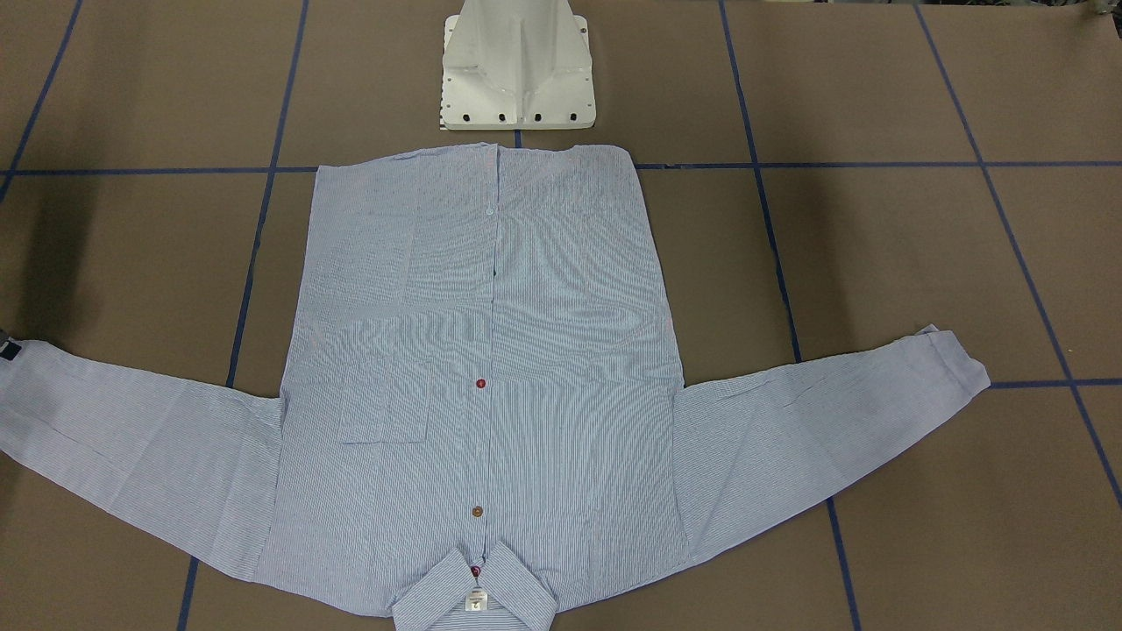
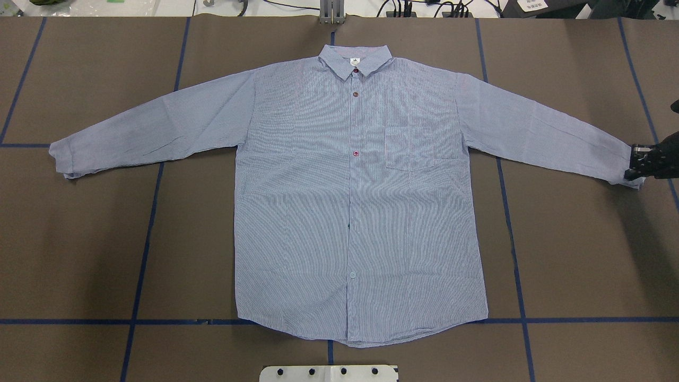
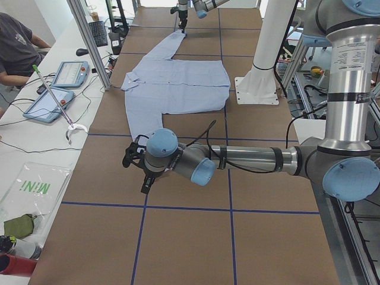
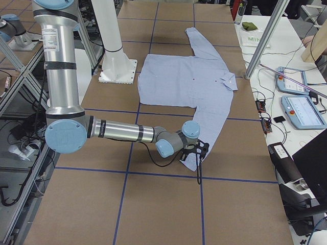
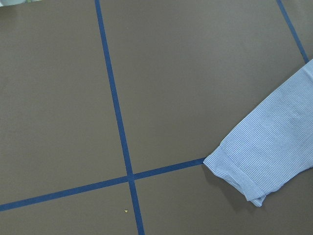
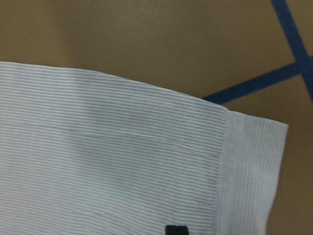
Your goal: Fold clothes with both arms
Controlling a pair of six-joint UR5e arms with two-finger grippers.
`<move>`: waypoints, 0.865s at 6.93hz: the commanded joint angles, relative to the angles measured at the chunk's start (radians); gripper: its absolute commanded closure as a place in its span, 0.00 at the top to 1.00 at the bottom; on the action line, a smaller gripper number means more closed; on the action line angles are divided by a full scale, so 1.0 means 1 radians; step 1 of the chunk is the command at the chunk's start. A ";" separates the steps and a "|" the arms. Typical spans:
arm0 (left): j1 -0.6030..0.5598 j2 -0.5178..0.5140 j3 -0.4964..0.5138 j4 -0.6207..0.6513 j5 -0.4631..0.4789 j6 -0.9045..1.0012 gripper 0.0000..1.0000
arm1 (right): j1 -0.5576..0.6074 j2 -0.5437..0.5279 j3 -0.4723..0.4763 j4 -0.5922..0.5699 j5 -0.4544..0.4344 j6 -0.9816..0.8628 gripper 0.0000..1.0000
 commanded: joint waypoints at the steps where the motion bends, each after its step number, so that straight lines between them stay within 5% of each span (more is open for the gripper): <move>1: 0.000 0.000 -0.001 0.000 0.000 0.000 1.00 | -0.001 0.105 0.087 -0.039 0.008 0.024 0.00; 3: 0.000 0.000 0.000 0.000 0.000 -0.002 1.00 | -0.012 0.129 0.070 -0.130 0.014 0.032 0.00; 4: 0.000 0.000 -0.003 0.000 -0.002 -0.002 1.00 | -0.013 0.099 0.068 -0.130 -0.002 0.036 0.20; 5: 0.000 0.000 -0.003 0.000 -0.002 -0.002 1.00 | -0.012 0.044 0.059 -0.118 -0.037 0.035 0.99; 6: 0.000 0.000 -0.004 0.000 -0.002 -0.002 1.00 | -0.012 -0.002 0.059 -0.110 -0.041 0.032 1.00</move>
